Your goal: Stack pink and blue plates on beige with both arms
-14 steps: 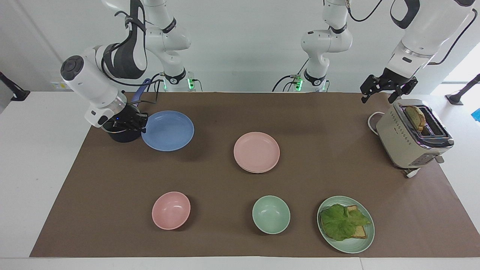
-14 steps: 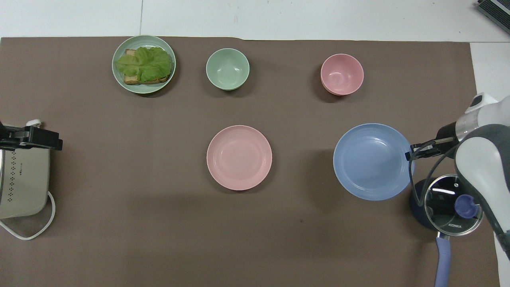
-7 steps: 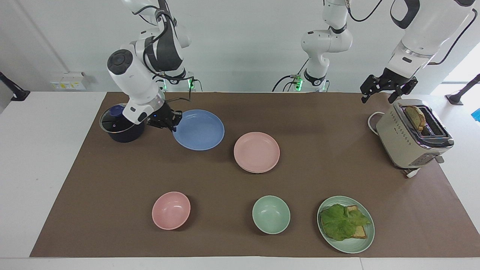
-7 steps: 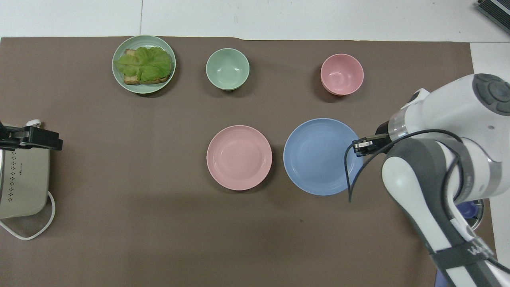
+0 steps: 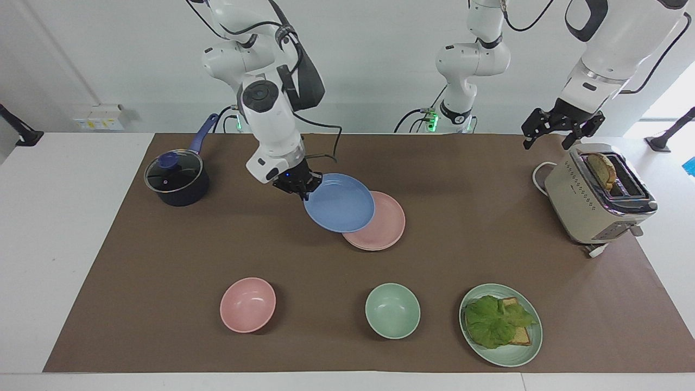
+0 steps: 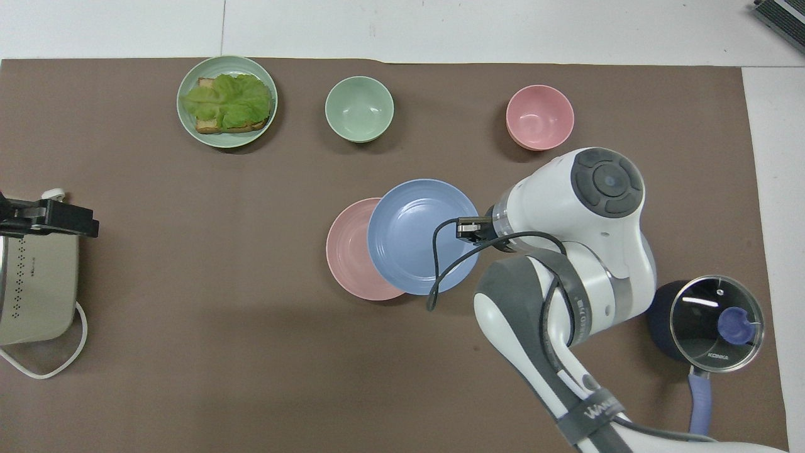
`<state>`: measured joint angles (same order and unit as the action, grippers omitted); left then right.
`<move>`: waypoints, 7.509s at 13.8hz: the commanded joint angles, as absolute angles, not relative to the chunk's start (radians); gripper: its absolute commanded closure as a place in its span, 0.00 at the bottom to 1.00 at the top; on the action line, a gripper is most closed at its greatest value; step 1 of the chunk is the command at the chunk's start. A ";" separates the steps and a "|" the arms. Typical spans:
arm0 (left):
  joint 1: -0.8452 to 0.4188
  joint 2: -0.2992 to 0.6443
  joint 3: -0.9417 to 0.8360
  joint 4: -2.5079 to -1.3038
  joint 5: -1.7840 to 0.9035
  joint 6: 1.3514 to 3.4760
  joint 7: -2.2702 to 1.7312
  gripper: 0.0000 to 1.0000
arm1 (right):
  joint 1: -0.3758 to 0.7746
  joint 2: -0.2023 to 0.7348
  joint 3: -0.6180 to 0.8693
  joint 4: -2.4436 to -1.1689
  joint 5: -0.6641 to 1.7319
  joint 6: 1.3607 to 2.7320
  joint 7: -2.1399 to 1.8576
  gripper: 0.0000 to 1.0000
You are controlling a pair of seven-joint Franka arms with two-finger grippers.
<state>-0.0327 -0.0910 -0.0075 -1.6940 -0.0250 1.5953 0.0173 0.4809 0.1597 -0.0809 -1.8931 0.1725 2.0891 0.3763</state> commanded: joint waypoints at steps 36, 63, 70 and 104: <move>-0.026 -0.104 -0.011 -1.700 -0.012 1.589 0.017 0.00 | 0.528 0.334 -0.063 -1.902 0.371 2.278 0.207 1.00; -0.026 -0.104 -0.011 -1.701 -0.012 1.589 0.018 0.00 | 0.424 0.146 -0.080 -1.881 0.160 2.142 0.242 0.00; -0.026 -0.104 -0.011 -1.700 -0.012 1.589 0.017 0.00 | 0.241 0.026 -0.080 -1.761 0.032 1.906 0.219 0.00; -0.026 -0.104 -0.011 -1.700 -0.012 1.589 0.017 0.00 | 0.037 -0.158 -0.064 -1.649 -0.018 1.485 0.140 0.00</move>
